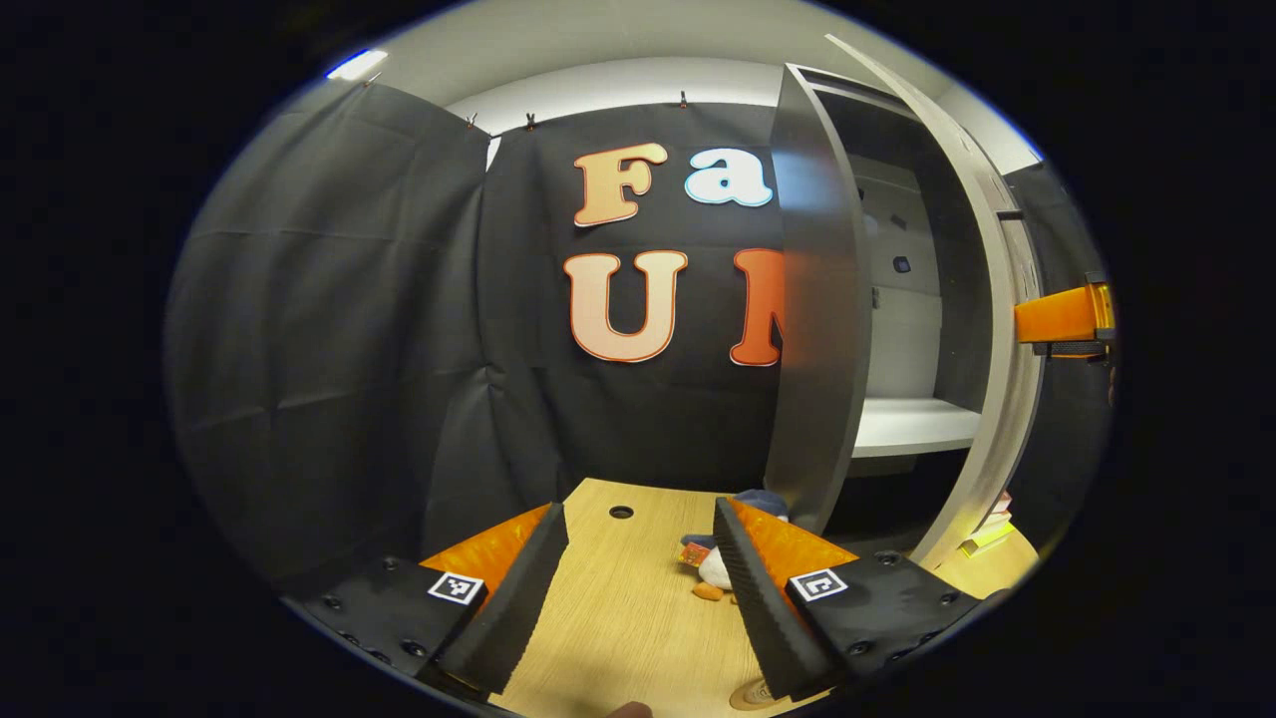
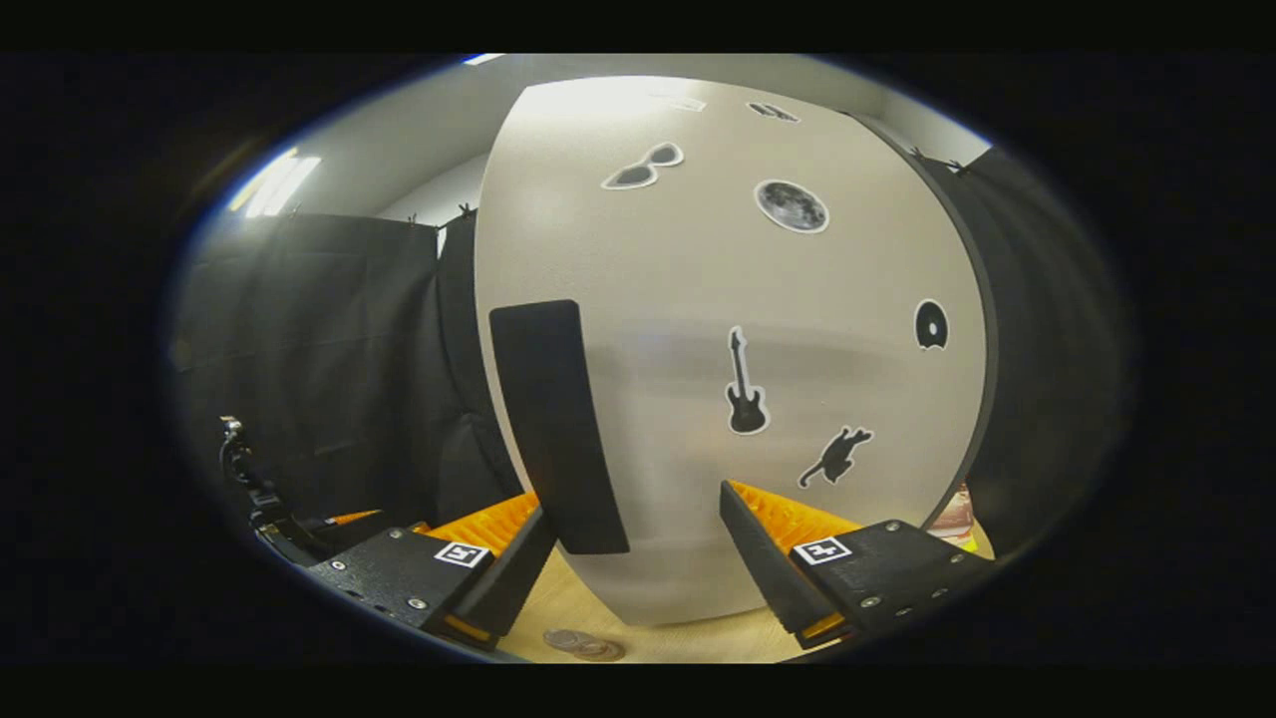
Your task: Open the cabinet door with the right hand, grasp the bottle in the cabinet with the left hand and place it on the coaster, then close the cabinet door with the right hand.
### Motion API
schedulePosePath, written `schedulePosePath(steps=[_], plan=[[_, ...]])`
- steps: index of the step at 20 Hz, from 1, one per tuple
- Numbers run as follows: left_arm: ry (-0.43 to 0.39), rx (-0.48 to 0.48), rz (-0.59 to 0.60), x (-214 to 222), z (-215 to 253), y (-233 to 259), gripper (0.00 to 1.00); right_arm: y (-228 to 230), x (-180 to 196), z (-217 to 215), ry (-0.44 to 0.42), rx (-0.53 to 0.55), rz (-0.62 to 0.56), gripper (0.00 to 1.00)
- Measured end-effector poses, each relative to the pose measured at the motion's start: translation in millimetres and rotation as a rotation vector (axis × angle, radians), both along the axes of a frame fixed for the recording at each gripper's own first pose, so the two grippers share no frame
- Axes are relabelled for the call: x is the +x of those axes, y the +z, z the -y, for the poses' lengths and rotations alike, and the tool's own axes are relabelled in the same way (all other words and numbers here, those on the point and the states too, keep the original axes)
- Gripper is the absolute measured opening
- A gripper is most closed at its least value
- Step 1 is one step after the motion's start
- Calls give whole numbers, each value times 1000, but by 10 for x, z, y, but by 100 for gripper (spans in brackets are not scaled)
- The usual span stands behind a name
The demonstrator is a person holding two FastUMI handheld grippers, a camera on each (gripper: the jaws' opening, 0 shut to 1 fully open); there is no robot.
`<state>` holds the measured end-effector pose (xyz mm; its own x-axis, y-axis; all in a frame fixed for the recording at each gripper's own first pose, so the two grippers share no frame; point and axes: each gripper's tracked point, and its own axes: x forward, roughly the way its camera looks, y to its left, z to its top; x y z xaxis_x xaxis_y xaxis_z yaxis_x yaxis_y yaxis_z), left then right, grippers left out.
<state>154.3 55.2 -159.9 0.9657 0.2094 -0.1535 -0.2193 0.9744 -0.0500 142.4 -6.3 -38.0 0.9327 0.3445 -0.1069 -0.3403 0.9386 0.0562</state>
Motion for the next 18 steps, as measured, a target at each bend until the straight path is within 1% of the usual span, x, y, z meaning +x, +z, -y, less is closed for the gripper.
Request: schedulePosePath(steps=[3,5,6,9,11,12,16,17,18], plan=[[-7,1,3,114,-51,-25,96,0,55,-32,-19,-16,10,95],[-12,-7,9,111,-66,6,96,-8,54,-27,-43,-46,26,97],[-15,-9,10,127,-73,6,96,-8,59,-22,-58,-53,33,95],[-22,-5,19,234,-100,35,96,-14,77,-39,-97,-51,47,96],[-27,-6,17,273,-86,29,94,-21,84,-52,-121,-56,59,96],[-32,-7,15,291,-73,14,96,-21,101,-58,-129,-59,63,97],[-49,-5,18,333,-6,34,96,-36,125,-70,-155,-61,75,97],[-54,-2,22,336,26,49,96,-38,149,-73,-158,-62,77,100],[-55,3,29,328,39,69,95,-40,160,-74,-161,-67,78,97]])
